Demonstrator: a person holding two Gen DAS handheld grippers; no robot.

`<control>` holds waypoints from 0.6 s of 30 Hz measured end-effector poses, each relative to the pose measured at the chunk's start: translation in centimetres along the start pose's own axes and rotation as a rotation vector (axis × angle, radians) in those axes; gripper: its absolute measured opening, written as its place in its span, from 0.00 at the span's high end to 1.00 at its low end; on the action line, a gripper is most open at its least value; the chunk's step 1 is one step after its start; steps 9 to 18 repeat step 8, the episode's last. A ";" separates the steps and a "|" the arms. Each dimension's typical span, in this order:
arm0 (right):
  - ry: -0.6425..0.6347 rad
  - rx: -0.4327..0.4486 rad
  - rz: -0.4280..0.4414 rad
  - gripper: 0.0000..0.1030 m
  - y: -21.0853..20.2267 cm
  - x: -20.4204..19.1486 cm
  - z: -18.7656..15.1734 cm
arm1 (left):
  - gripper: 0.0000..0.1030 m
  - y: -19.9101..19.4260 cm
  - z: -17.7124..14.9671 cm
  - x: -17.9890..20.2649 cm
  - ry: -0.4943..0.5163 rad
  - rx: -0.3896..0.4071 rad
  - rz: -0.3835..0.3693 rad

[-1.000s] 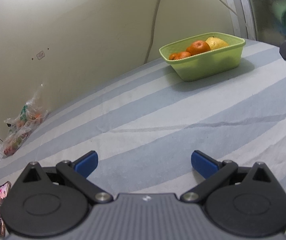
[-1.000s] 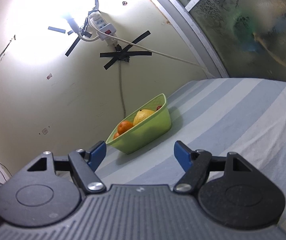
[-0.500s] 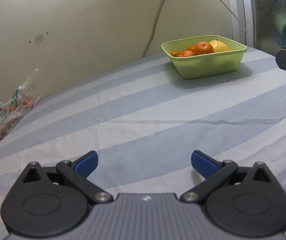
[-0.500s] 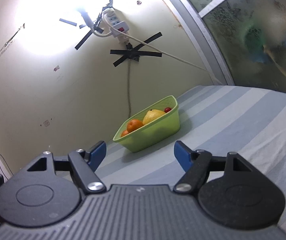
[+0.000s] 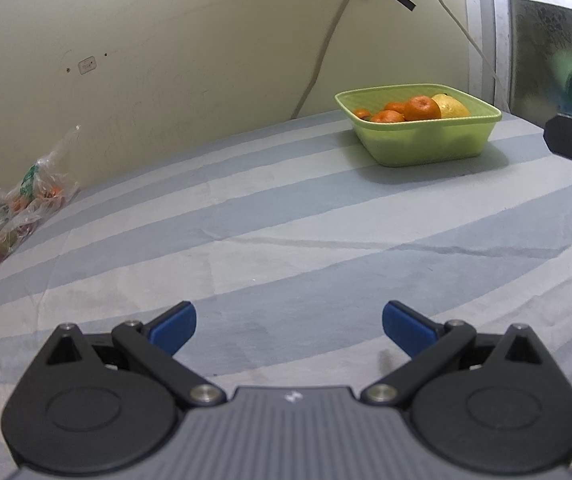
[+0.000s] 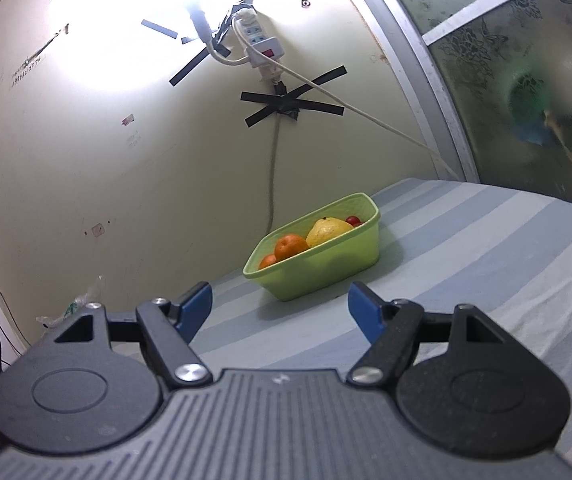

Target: Organize fruits

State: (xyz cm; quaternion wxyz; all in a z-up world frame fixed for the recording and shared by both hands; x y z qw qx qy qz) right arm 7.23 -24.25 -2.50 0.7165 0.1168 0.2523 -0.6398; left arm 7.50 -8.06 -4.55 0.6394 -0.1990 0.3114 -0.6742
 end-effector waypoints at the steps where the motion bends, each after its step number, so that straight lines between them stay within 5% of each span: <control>1: -0.004 -0.001 -0.001 0.25 0.0 -0.1 0.0 | 0.00 0.0 0.0 -0.2 -0.004 0.002 -0.001; 18: -0.047 0.003 -0.010 0.25 0.1 -1.1 -0.3 | 0.00 -0.1 0.1 -0.7 -0.010 0.028 -0.022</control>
Point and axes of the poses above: each gripper's, at about its wrist camera, not at the fingertips, and y roughly the way its jaws point, x to its right, z to its top, the point moved 9 cm from there along y, roughly the way its jaws point, and after that the axes turned 4 degrees about -z, right-handed, at the moved point
